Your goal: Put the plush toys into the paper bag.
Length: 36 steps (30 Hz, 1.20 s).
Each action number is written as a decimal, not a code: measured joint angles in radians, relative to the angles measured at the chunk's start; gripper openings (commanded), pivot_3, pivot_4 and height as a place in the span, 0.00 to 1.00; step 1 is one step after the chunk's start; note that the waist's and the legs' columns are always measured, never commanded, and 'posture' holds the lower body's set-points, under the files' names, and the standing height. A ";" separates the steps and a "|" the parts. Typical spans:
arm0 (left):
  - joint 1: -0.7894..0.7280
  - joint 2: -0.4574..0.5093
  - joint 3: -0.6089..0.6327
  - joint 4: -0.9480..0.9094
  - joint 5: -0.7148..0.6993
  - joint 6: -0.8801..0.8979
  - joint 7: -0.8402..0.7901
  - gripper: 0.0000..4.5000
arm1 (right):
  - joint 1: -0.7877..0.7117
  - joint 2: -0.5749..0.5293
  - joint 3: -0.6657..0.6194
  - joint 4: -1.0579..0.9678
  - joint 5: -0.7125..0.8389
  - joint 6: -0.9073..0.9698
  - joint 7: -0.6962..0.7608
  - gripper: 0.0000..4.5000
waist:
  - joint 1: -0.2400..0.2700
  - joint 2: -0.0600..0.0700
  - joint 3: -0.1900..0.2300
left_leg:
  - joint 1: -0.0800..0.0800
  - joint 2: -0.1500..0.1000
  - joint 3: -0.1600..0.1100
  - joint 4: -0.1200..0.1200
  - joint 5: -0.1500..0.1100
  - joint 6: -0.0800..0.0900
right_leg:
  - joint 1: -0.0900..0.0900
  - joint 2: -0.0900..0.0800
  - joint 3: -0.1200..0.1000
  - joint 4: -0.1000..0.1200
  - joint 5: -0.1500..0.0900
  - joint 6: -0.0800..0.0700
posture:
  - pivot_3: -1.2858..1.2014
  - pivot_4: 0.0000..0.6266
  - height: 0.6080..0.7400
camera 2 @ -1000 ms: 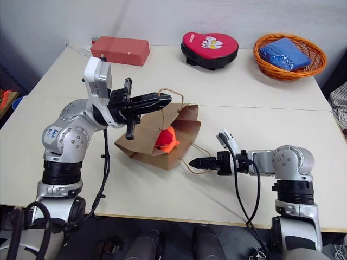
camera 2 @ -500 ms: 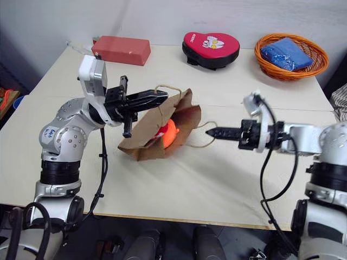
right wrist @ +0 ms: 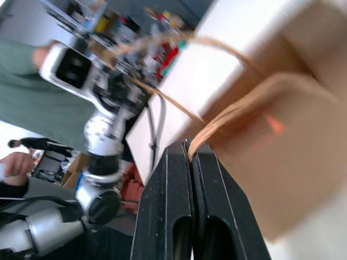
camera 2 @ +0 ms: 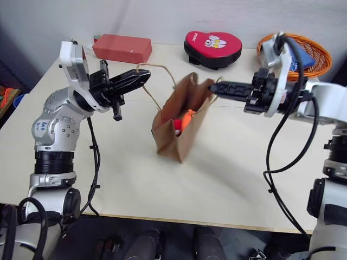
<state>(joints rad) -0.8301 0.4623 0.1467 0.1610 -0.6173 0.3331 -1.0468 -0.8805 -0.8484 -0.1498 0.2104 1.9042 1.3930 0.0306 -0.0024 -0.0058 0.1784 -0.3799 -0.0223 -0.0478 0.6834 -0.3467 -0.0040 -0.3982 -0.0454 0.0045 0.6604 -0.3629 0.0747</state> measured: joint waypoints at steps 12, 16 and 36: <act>0.111 0.082 -0.026 -0.162 0.002 0.092 0.034 0.62 | 0.188 -0.077 -0.080 -0.242 -0.239 -0.065 0.359 0.67 | 0.002 0.000 0.000 | -0.011 0.000 -0.001 0.004 0.000 0.000 | -0.011 0.000 -0.001 0.002 0.001 0.002 | 0.52 0.24 1.00; 0.216 0.184 0.033 -0.243 -0.004 0.137 0.057 0.89 | 0.367 -0.172 -0.090 -0.359 -0.495 -0.179 0.656 0.76 | -0.001 0.000 0.000 | -0.010 0.000 0.000 0.003 0.000 0.000 | -0.011 0.000 0.001 0.002 0.001 0.002 | 0.52 0.24 1.00; 0.692 -0.011 0.036 -0.829 -0.065 0.311 0.569 1.00 | 0.435 0.268 0.263 -0.288 -1.442 -1.189 1.006 0.00 | 0.001 0.000 0.000 | -0.006 -0.001 0.002 0.006 0.001 -0.001 | -0.011 0.000 0.003 0.004 0.001 0.001 | 0.52 0.24 1.00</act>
<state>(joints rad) -0.1384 0.4514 0.1824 -0.6678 -0.6826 0.6441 -0.4776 -0.4460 -0.5803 0.1133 -0.0771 0.4620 0.2041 1.0370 -0.0017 -0.0059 0.1779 -0.3860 -0.0231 -0.0461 0.6890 -0.3461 -0.0048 -0.4088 -0.0451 0.0073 0.6640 -0.3617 0.0760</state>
